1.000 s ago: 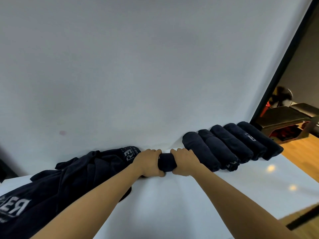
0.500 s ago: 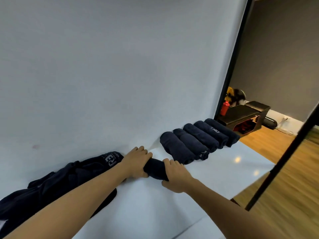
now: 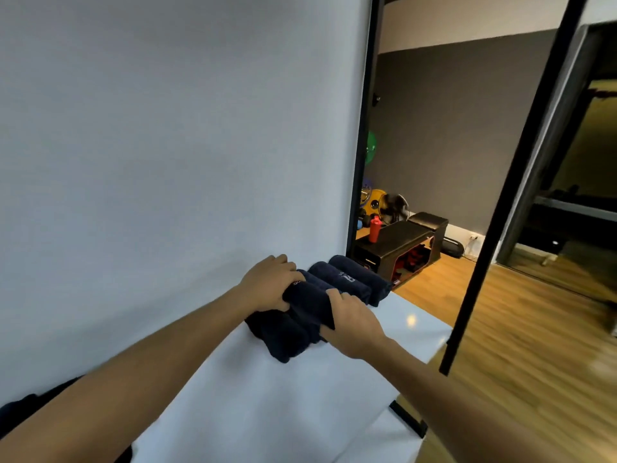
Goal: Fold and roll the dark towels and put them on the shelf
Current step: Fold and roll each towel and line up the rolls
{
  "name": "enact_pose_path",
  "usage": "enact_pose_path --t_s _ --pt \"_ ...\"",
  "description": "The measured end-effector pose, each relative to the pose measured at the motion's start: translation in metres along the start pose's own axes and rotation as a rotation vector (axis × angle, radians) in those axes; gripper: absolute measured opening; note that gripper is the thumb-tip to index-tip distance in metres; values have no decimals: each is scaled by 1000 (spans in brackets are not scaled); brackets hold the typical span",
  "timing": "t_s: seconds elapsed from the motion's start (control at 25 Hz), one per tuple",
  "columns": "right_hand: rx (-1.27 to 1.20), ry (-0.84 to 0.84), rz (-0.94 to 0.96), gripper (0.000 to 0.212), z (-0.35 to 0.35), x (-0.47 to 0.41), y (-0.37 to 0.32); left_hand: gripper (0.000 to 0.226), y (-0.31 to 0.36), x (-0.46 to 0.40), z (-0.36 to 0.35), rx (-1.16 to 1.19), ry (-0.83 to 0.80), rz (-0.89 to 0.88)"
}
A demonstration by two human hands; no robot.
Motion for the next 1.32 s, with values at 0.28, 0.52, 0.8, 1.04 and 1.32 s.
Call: enact_pose_path --t_s 0.28,0.52,0.8,1.04,1.32 --pt "-14 76 -69 49 37 -71 106 49 7 -128 10 -13 161 68" --pt "13 61 -53 68 16 -132 156 56 -14 -211 -15 -36 120 169" --pt "62 19 -37 69 -26 -137 185 56 -11 -221 -83 133 50 253" --pt "203 92 0 71 -3 -129 159 68 -18 -181 -73 116 35 305" --pt "97 89 331 48 -23 -82 -13 57 -59 38 -37 96 190 643"
Point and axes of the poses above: each hand's wrist, its own x-axis away from the middle knuckle, its own z-axis out of the back of the hand, y = z × x, the point moved 9 cm from there along -x, towards the middle knuckle, and after that the axes turned 4 degrees about -z, right-handed, at the moved point
